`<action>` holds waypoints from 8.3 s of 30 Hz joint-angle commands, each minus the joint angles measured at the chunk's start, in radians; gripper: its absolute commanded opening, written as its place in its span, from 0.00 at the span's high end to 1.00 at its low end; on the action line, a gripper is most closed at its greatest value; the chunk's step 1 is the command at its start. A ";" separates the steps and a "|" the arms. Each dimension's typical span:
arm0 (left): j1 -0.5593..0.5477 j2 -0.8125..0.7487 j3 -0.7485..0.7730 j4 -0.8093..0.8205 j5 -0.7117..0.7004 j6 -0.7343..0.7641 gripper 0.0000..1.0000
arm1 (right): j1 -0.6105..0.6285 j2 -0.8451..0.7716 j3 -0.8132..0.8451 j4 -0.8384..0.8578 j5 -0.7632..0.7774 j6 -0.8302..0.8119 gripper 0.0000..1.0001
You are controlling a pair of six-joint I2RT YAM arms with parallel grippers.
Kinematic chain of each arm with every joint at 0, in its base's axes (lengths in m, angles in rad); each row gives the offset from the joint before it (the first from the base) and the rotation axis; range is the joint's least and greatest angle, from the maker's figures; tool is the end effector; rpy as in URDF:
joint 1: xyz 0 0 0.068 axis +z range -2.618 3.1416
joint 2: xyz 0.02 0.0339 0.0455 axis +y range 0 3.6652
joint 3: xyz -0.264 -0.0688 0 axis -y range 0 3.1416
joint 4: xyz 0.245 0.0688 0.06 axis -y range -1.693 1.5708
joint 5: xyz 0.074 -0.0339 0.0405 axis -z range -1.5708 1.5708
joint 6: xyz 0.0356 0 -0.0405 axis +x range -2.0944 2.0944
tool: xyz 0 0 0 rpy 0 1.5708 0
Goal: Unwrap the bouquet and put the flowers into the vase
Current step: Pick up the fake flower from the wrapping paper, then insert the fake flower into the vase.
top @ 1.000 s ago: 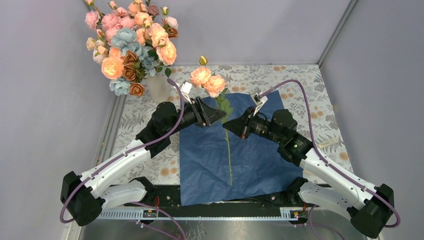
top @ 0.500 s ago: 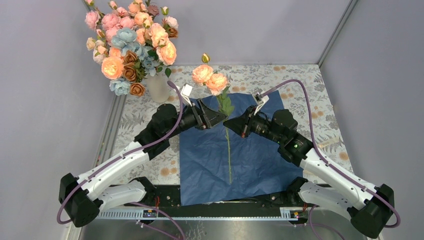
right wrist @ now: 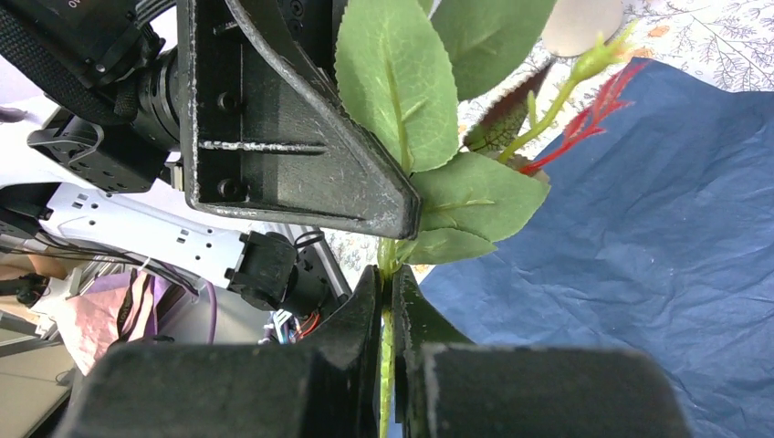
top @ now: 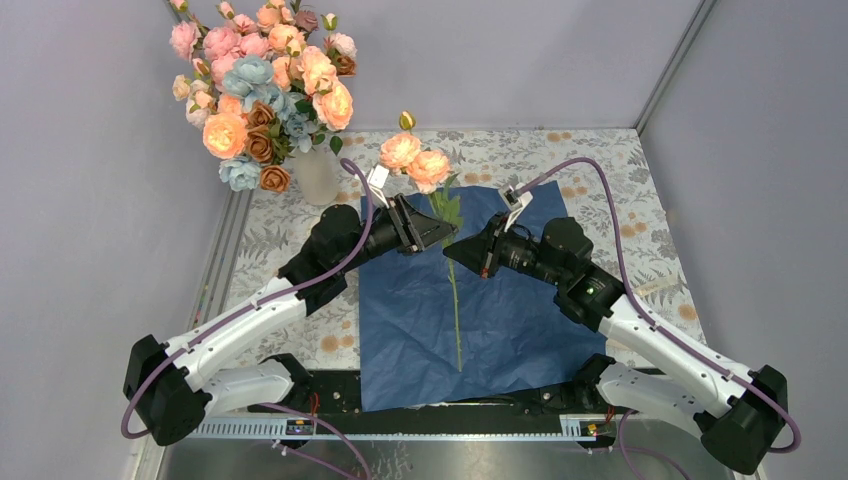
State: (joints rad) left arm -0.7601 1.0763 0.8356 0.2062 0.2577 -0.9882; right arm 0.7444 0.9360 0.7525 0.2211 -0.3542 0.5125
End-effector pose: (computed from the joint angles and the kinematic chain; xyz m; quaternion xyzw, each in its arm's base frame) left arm 0.1788 -0.1825 0.3420 0.0075 0.7188 -0.5878 0.3712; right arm 0.1554 0.1599 0.3444 -0.2050 0.6636 0.5157 0.5017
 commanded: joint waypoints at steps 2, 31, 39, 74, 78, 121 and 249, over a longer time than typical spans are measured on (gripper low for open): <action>-0.003 0.002 0.033 0.092 0.006 -0.014 0.67 | 0.016 0.006 0.052 0.024 -0.042 -0.028 1.00; 0.077 -0.052 0.158 -0.261 0.019 0.406 1.00 | 0.017 -0.086 0.018 -0.087 0.240 -0.081 0.26; 0.194 -0.124 0.170 -0.350 0.138 0.624 1.00 | 0.011 -0.139 -0.012 -0.167 0.477 -0.061 0.12; 0.510 -0.243 0.182 0.017 -0.054 1.161 1.00 | -0.413 -0.195 -0.157 -0.252 0.246 0.148 0.07; 0.550 -0.194 0.166 0.158 -0.068 1.180 1.00 | -0.422 -0.216 -0.161 -0.258 0.240 0.149 0.07; 0.587 0.156 0.066 0.981 -0.290 1.346 1.00 | -0.460 -0.276 -0.104 -0.366 0.268 0.093 0.07; 0.621 0.219 0.032 0.605 -0.381 1.166 1.00 | -0.478 -0.394 -0.185 -0.368 0.173 0.124 0.09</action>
State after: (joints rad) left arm -0.1513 1.2800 0.8902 0.9348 -0.1337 0.2085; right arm 0.2737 0.5533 0.5724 -0.1574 -0.1570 0.6346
